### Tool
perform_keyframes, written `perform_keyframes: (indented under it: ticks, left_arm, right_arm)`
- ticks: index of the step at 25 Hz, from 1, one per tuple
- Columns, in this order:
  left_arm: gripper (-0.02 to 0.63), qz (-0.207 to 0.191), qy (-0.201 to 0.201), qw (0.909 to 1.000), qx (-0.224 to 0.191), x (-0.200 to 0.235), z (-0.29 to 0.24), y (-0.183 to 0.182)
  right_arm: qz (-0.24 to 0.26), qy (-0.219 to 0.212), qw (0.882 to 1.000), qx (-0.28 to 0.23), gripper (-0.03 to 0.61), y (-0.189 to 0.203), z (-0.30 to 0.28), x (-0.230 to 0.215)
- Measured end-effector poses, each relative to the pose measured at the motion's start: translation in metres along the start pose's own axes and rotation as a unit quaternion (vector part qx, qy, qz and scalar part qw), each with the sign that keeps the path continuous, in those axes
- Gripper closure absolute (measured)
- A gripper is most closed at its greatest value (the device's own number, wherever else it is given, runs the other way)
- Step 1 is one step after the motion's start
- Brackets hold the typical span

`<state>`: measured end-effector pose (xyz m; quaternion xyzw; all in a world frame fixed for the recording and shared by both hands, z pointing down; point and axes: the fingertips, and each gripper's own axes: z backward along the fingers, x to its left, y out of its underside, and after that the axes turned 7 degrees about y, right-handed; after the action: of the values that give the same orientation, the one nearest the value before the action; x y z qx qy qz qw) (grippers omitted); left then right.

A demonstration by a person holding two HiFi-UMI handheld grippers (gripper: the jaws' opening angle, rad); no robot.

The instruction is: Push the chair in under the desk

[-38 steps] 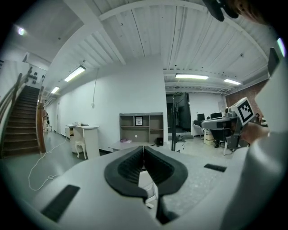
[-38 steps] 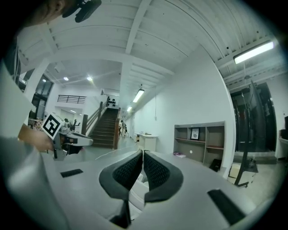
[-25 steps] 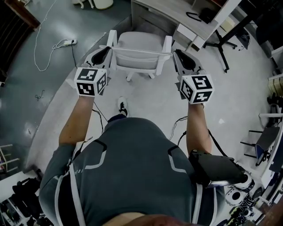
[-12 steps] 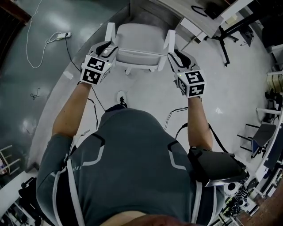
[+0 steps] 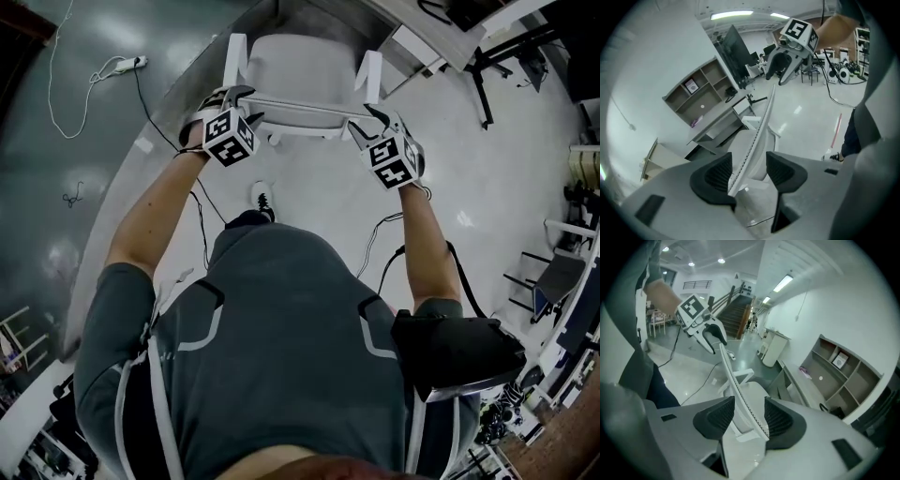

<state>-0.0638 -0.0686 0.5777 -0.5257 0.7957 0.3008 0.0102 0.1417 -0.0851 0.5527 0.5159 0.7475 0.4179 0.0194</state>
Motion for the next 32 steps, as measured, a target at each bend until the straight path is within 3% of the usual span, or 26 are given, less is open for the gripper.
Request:
perform_keyframes:
  ticks: [3,11,14,19,25,32]
  left_arm:
    - [0.383,-0.033,0.014,0.9991,0.02,-0.004,-0.019,0.008]
    - [0.403,-0.063,0.033,0.9966,0.041,-0.004,-0.048,0.013]
    - [0.472,-0.088,0.025,0.994,0.06,0.001,-0.051,0.015]
    - [0.479,-0.105,0.039,0.9917,0.063,0.0,-0.05,0.013]
    - [0.483,-0.088,0.07,0.99,0.085,0.001,-0.055,0.021]
    - [0.485,-0.096,0.081,0.9886,0.084,0.021,-0.063,0.025]
  right_arm:
    - [0.043,-0.008,0.999,0.022,0.365,0.008,-0.018,0.009]
    - [0.106,-0.015,0.992,0.072,0.365,0.033,-0.053,0.021]
    - [0.101,-0.016,0.991,0.082,0.368,0.034,-0.062,0.02]
    - [0.112,-0.009,0.99,0.086,0.408,0.038,-0.067,0.018]
    - [0.113,-0.026,0.988,0.106,0.416,0.038,-0.073,0.021]
    - [0.091,-0.031,0.986,0.139,0.416,0.031,-0.089,0.014]
